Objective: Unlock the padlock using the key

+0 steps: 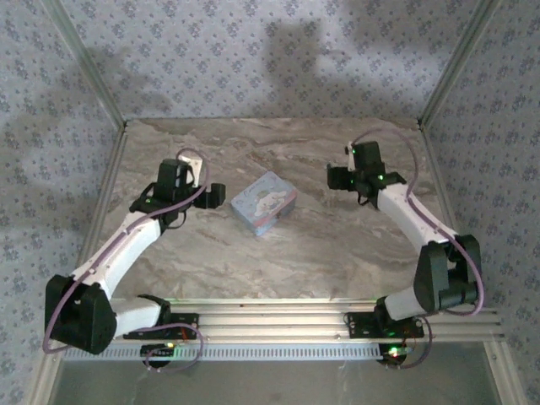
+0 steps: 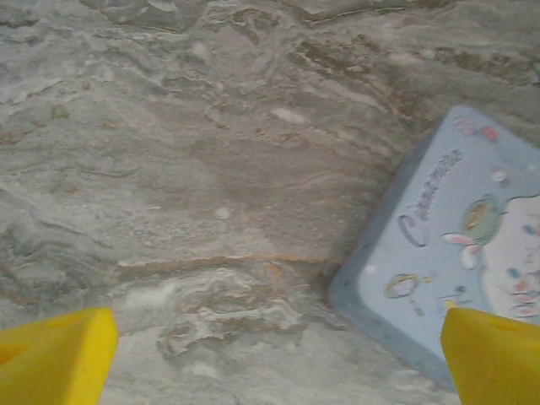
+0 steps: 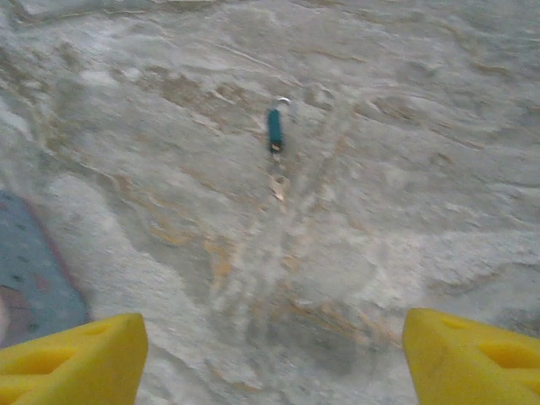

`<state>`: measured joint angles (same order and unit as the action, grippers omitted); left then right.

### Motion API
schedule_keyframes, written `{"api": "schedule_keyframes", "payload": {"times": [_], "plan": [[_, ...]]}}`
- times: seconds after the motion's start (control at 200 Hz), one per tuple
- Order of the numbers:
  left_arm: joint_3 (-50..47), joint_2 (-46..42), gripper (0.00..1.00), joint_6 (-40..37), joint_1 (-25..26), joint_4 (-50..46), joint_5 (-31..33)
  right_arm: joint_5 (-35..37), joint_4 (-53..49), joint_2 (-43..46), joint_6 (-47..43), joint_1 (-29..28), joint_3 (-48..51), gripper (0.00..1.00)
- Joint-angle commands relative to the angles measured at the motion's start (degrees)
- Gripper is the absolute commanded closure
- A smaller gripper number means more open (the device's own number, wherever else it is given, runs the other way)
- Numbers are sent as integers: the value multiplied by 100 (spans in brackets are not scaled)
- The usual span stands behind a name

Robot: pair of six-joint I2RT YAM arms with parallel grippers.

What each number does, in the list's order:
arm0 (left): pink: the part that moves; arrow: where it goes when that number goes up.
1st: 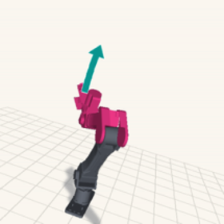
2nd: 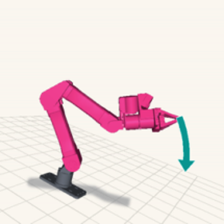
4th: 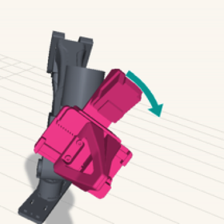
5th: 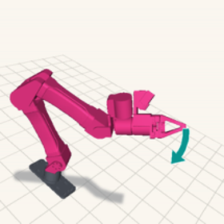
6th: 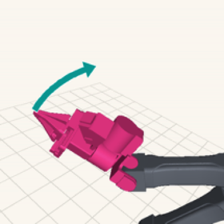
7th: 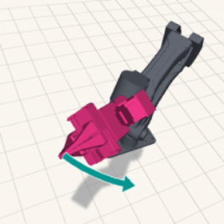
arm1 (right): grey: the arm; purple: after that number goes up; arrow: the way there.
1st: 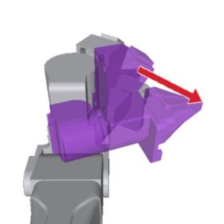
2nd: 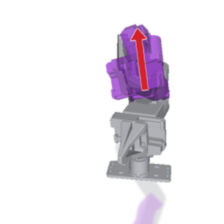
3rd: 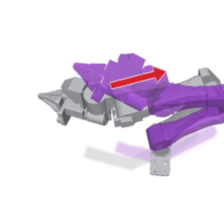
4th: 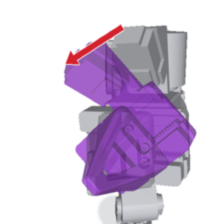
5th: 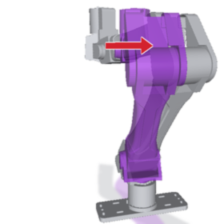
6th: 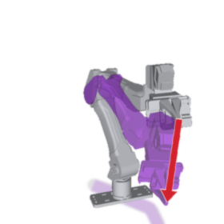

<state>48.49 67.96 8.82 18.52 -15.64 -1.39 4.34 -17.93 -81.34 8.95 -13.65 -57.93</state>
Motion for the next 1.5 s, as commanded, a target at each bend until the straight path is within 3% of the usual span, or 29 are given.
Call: {"api": "schedule_keyframes", "payload": {"times": [0.0,0.09,0.135,0.18,0.25,0.335,0.52,0.685,0.924,1.039,1.209,1.244,1.274,1.494], "plan": [[-345,-359,2,-469,-206,792,626,874,667,450,55,21,588,15],[-698,-556,2,-585,-429,1111,1069,1314,910,904,2,34,1138,11],[-999,-728,2,-727,-521,1417,1042,1429,1356,1202,-292,22,1560,9],[-1341,-911,2,-998,-525,1754,1023,1580,1858,1538,-481,15,2069,1],[-1778,-1097,2,-1240,-534,2183,1247,1751,2579,2002,-531,85,2853,0],[-1997,-1054,2,-1133,-713,2498,1516,1703,3390,2419,-776,315,3583,0],[-2697,-832,2,-1054,-1110,3723,1209,899,5156,2528,-872,1124,4534,0],[-3205,-560,2,-1123,-1407,5161,958,258,6428,1692,-676,1682,4807,0],[-3380,499,2,-1042,-1665,6644,506,-62,7593,113,-825,1666,4527,0],[-3244,1112,2,-1145,-1666,6888,273,42,8573,-731,-891,1572,4571,0],[-2829,2046,2,-1139,-1692,7011,284,1039,7147,-609,-851,1317,3856,0],[-2694,1977,2,-1020,-1801,6612,254,1079,6654,-586,-789,1317,3673,0],[-2534,1948,2,-954,-1852,6241,207,1039,6940,-618,-804,1349,3772,0],[-2498,1988,2,-838,-1947,6244,166,1106,6860,-612,-829,1303,3744,0]]}}
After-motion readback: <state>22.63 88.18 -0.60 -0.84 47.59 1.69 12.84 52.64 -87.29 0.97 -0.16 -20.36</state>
